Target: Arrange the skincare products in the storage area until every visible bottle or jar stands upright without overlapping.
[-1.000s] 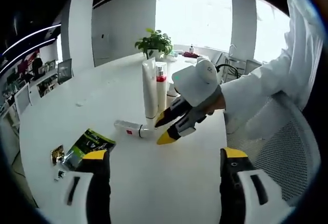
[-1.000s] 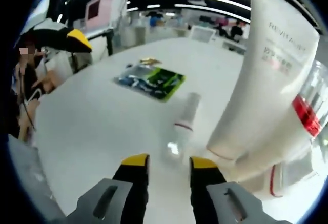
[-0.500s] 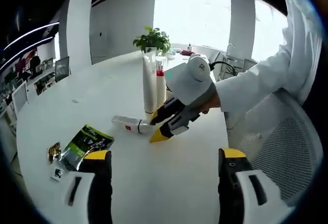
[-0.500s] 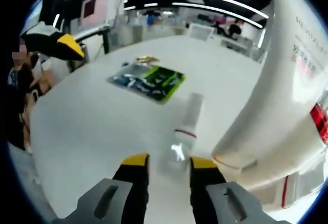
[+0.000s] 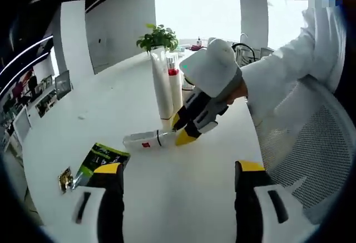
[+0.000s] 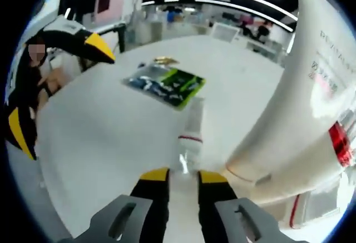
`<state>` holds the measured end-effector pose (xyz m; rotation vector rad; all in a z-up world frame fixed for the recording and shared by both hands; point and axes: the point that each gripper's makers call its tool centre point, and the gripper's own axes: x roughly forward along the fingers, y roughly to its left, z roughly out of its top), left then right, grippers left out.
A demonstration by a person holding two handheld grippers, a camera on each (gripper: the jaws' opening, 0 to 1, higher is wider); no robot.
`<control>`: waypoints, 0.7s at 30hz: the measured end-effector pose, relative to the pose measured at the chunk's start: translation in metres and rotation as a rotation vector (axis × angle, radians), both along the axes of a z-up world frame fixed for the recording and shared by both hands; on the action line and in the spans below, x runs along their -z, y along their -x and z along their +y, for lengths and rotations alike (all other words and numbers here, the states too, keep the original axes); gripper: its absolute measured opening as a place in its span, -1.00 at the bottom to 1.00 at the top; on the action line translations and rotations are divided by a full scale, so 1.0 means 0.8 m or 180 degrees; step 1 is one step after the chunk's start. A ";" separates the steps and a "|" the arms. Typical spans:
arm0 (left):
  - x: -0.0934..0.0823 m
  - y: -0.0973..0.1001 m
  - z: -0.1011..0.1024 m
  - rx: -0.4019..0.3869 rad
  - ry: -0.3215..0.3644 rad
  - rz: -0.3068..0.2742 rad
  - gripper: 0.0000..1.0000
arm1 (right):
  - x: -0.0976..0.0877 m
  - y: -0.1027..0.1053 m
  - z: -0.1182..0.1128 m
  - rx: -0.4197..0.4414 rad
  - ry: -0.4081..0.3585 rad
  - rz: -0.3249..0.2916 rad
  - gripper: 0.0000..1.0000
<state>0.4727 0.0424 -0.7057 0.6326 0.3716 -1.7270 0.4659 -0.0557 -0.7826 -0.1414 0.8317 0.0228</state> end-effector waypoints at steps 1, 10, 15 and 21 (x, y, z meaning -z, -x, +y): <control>0.000 -0.002 -0.003 -0.0013 0.0008 -0.0018 0.49 | -0.004 0.001 0.000 -0.0009 -0.0019 -0.0030 -0.76; 0.014 -0.014 -0.033 0.0231 -0.0062 -0.0455 0.24 | -0.025 0.012 0.010 -0.0140 -0.0115 -0.0080 -0.77; 0.025 -0.022 -0.046 0.0320 -0.0151 -0.0619 0.19 | -0.032 0.019 0.011 -0.0256 -0.0075 -0.0107 -0.77; 0.036 -0.032 -0.064 0.0510 -0.0244 -0.1105 0.08 | -0.040 0.026 0.012 -0.0359 -0.0045 -0.0088 -0.77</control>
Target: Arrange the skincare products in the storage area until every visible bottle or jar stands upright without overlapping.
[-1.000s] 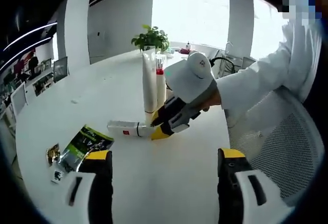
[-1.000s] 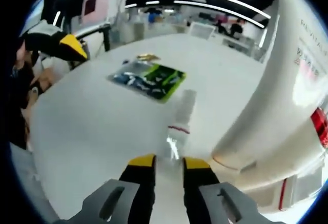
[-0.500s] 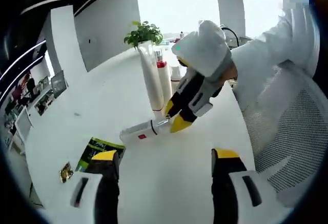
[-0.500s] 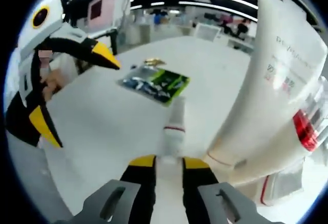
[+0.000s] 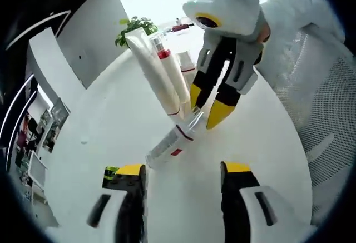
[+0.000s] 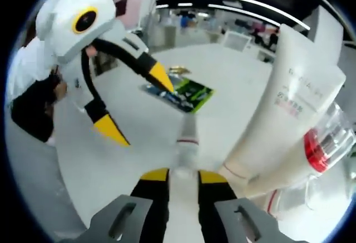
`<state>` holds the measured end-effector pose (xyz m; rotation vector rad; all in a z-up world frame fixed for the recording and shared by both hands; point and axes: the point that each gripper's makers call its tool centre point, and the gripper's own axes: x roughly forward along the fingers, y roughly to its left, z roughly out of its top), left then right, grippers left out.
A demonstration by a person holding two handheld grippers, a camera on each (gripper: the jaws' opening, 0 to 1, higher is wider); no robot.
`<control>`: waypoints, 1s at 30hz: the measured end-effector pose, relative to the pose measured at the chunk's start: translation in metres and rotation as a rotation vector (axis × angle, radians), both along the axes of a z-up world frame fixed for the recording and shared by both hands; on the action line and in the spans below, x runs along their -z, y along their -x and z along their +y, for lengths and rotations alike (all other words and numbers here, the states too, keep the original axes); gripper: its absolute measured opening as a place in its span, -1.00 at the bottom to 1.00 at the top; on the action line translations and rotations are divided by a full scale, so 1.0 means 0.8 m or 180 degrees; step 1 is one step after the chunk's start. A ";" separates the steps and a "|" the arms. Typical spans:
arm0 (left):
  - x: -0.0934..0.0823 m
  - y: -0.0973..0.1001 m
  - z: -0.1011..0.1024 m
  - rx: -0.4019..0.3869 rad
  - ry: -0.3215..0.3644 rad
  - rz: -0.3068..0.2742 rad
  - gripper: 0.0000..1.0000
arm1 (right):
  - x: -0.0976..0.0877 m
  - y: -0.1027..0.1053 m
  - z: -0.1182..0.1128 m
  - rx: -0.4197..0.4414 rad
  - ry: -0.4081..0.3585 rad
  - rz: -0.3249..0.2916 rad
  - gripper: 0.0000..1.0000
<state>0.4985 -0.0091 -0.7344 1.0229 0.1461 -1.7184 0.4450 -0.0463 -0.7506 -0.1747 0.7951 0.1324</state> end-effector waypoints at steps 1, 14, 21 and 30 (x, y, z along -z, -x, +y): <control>0.001 -0.003 -0.003 0.0028 0.0010 -0.0100 0.08 | -0.002 0.000 0.001 -0.0024 0.0014 -0.0010 -0.77; 0.030 0.002 -0.023 0.0498 -0.0189 -0.0569 -0.14 | -0.013 0.005 0.016 -0.0299 0.0054 -0.0005 -0.77; 0.030 0.004 -0.025 0.0566 -0.0199 -0.0559 -0.26 | -0.017 0.004 0.016 -0.0649 0.0274 0.0014 -0.77; 0.028 0.019 -0.028 0.0651 -0.0177 -0.0520 -0.41 | -0.035 0.006 0.024 -0.0860 0.0372 -0.0019 -0.77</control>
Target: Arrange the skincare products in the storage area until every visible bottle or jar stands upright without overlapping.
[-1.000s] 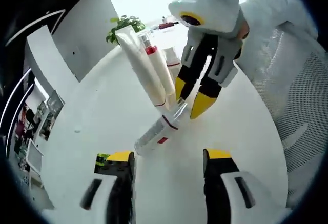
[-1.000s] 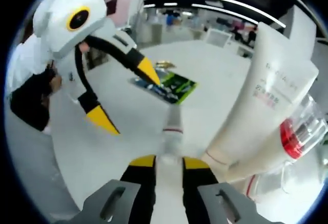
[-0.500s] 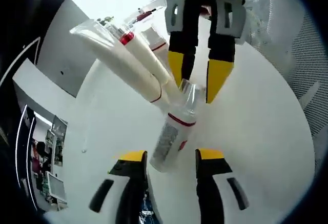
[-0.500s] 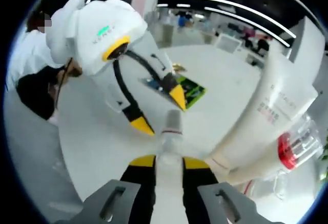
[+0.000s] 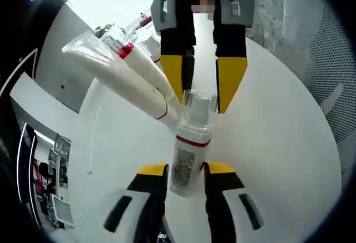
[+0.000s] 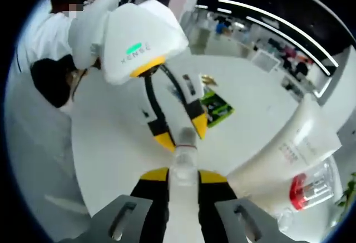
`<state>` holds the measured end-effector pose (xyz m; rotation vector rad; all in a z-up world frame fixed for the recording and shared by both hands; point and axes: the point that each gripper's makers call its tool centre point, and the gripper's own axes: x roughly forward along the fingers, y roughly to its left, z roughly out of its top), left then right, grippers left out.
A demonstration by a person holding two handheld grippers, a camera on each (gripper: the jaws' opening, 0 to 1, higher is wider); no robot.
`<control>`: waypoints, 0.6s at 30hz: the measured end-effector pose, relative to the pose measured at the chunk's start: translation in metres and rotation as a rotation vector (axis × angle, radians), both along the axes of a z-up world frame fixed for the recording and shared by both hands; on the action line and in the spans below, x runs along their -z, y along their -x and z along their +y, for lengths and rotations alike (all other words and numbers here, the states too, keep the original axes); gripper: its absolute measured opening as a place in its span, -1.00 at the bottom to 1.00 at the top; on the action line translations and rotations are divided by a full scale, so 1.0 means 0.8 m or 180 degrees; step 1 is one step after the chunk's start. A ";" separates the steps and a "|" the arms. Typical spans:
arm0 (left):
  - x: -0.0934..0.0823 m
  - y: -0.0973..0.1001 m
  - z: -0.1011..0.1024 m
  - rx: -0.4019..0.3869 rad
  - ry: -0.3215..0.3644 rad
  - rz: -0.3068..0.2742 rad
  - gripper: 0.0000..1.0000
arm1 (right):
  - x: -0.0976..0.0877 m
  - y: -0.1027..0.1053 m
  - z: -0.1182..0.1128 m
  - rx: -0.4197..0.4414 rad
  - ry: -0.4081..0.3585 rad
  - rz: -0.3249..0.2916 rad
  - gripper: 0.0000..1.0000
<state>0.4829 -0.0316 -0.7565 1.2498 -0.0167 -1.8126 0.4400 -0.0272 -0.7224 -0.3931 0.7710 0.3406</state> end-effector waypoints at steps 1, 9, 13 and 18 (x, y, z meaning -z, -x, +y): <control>0.001 0.002 0.000 0.0016 -0.0015 0.0015 -0.41 | -0.002 0.000 0.001 -0.0023 0.0009 -0.0006 -0.77; -0.005 0.006 -0.008 -0.0126 0.0151 0.0158 -0.43 | -0.021 -0.005 0.002 -0.0152 0.0126 -0.0153 -0.76; -0.007 0.009 -0.011 -0.0321 0.0262 0.0340 -0.44 | -0.028 -0.007 0.002 -0.0166 0.0144 -0.0244 -0.76; -0.007 0.008 -0.016 -0.0566 0.0376 0.0752 -0.44 | -0.037 -0.014 -0.006 -0.0159 0.0167 -0.0359 -0.73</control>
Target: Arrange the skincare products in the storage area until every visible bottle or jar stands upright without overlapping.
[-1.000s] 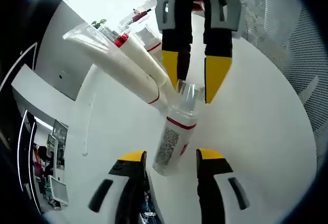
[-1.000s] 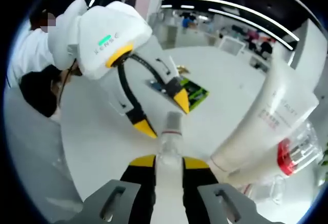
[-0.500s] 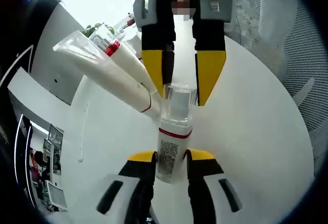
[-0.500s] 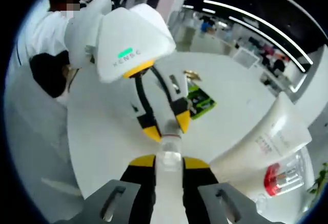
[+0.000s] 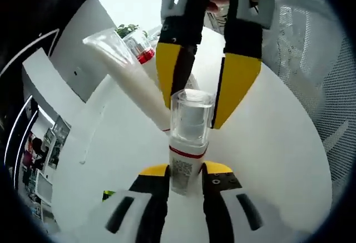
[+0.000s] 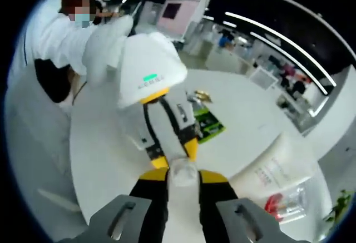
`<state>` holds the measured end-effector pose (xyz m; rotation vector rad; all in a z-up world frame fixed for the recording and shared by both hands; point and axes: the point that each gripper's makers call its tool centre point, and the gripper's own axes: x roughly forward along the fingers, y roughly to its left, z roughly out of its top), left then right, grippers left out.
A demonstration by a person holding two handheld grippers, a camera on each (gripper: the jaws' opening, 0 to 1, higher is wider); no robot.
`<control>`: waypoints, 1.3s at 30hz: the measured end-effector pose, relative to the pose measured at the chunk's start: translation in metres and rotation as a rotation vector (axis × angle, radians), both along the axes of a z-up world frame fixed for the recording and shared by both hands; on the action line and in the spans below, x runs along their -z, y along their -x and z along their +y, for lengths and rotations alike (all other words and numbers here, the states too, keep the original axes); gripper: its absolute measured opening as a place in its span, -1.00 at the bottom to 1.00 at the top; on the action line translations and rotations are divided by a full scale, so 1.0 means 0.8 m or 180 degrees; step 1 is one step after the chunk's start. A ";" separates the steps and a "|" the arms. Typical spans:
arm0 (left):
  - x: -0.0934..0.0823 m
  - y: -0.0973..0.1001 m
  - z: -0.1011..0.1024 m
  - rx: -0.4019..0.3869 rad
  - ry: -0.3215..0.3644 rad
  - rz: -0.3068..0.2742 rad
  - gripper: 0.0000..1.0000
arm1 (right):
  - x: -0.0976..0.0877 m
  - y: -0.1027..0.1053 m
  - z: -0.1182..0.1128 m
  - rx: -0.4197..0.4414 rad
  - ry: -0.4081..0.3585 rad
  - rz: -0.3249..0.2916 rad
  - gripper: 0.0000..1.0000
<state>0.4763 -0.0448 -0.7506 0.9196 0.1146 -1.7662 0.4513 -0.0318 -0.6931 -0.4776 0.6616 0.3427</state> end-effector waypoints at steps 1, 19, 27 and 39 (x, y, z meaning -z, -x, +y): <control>0.000 -0.001 -0.001 -0.0044 0.0014 0.0044 -0.44 | -0.001 -0.003 -0.002 0.0007 -0.0018 0.0018 -0.72; 0.000 0.003 0.010 -0.0508 0.0260 0.0627 -0.46 | -0.035 -0.020 -0.005 0.0340 -0.0306 -0.0410 -0.77; 0.028 0.010 0.027 -0.0560 0.0150 0.0609 -0.51 | -0.014 -0.003 -0.009 0.0532 -0.0507 -0.0248 -0.79; 0.002 0.016 0.039 -0.0458 0.0299 0.0672 -0.53 | 0.048 0.031 -0.023 0.0778 -0.0609 0.0255 -0.67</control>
